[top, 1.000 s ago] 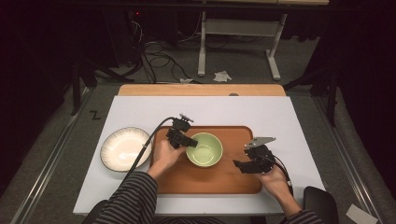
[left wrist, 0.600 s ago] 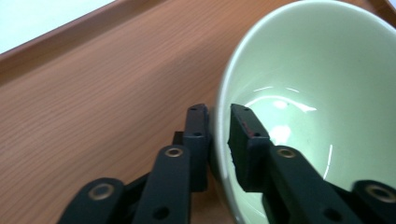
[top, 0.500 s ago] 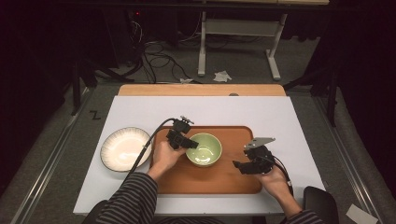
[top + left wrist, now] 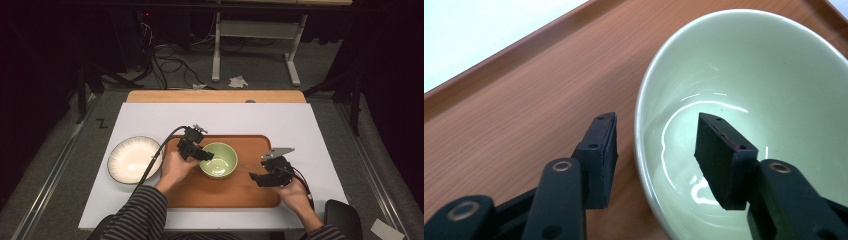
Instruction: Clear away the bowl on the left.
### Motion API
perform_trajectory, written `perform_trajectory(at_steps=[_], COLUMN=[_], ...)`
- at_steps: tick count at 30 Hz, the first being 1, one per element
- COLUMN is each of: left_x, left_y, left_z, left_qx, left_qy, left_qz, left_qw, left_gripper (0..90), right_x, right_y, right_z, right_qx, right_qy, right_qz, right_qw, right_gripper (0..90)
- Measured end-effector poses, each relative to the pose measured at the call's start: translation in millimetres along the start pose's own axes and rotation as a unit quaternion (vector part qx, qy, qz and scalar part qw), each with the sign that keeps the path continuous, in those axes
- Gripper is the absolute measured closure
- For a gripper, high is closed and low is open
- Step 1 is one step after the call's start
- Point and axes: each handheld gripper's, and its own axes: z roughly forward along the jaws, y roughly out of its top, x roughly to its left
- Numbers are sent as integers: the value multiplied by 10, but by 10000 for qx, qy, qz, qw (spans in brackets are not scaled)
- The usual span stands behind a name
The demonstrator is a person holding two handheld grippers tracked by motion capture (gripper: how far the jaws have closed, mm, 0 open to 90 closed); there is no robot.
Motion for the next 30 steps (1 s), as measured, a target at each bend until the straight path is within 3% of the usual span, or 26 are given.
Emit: perform_trajectory(at_steps=[8,30], left_x=[-8,48], left_y=[-26,-100], left_z=[-111,-393], left_qx=[-68,-336], left_qy=[69,98], left_qz=[78,34], left_qw=[9999,9994], left_gripper=[487,463], right_x=[4,5], right_y=[-2,-7], right_z=[4,11], right_qx=[-28,-36], right_qy=[25,7], right_qz=[-27,-75], right_qw=[10000,10000], right_gripper=[375,363])
